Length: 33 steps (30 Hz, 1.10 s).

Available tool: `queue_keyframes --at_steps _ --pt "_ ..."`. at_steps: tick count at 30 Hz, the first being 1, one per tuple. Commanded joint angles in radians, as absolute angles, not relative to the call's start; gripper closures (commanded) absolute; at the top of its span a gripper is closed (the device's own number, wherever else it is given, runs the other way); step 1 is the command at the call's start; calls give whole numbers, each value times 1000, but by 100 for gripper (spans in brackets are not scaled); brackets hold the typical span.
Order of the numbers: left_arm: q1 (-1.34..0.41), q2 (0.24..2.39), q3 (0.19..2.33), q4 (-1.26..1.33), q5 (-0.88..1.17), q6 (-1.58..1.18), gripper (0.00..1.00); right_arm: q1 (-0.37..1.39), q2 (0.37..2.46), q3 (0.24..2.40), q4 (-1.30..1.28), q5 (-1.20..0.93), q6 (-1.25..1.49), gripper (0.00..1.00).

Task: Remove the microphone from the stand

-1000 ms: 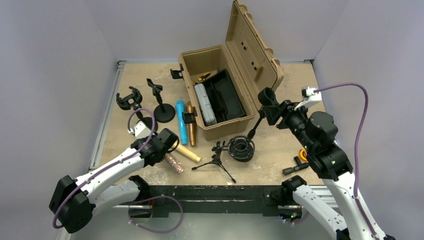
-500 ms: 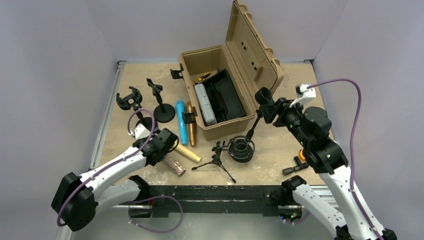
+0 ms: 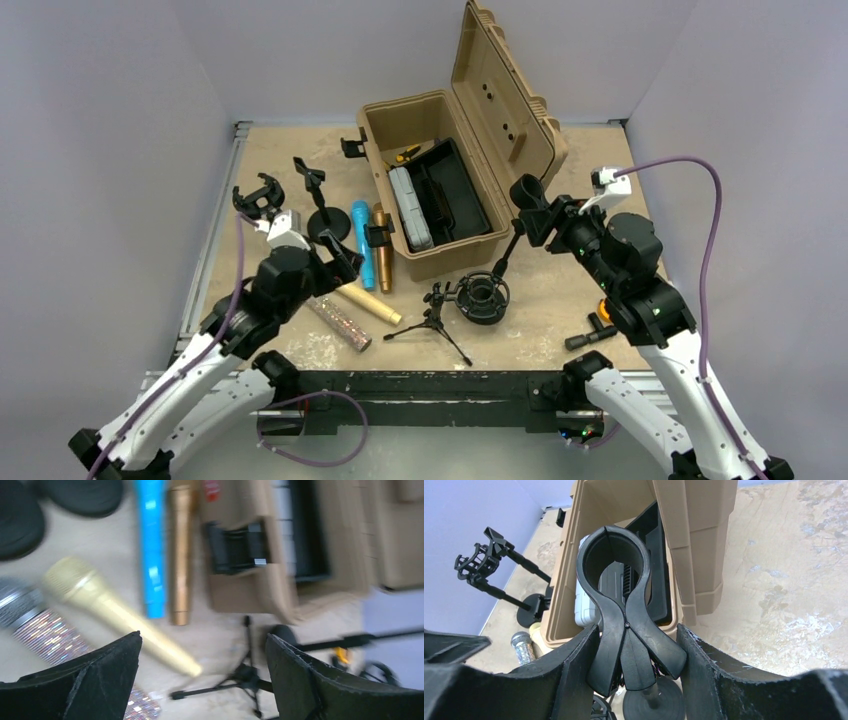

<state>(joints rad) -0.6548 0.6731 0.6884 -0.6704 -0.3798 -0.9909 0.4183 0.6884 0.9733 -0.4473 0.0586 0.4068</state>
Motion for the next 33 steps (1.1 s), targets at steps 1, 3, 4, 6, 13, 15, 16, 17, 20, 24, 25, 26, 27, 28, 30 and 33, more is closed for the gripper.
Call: queue_keyframes --at_steps 1,3,4,6,13,15,16,17,20,24,25,26,27,28,30,33 --pt "-650 638 786 -343 -21 -681 9 420 689 996 -324 54 419 98" --pt "-649 732 884 -292 147 -683 9 420 690 993 -323 48 418 97" --pt "-649 803 945 -275 266 -703 9 420 689 990 -320 44 416 96" --pt "-650 948 1092 -261 406 -781 9 420 690 989 -317 37 414 95" --pt "-703 1253 1231 127 478 -1124 4 420 693 973 -309 15 411 93" --pt "-745 1314 1294 118 406 -1133 0 420 693 970 -310 12 411 93" --pt "-764 1355 1340 86 378 -1127 0 420 693 970 -311 9 410 93" --pt "-779 1393 1395 33 355 -1120 0 420 696 972 -311 7 410 93" --pt "-812 1508 1524 -87 316 -1105 0 419 701 972 -311 5 407 93" --pt "-815 1585 1538 -100 266 -1170 12 420 697 973 -311 12 410 93" --pt "-816 1596 1525 -79 257 -1179 17 419 695 973 -311 12 410 93" --pt "-816 1608 1524 -59 259 -1188 20 419 695 971 -310 11 410 93" --pt "-816 1624 1530 -50 266 -1197 21 420 693 971 -310 11 410 93" --pt "-816 1639 1538 -47 276 -1200 23 420 693 971 -309 10 410 93" --pt "-817 1663 1556 -54 276 -1207 26 420 693 971 -309 9 408 93" --pt "-822 1687 1563 -25 278 -1210 30 420 689 971 -310 7 407 92"
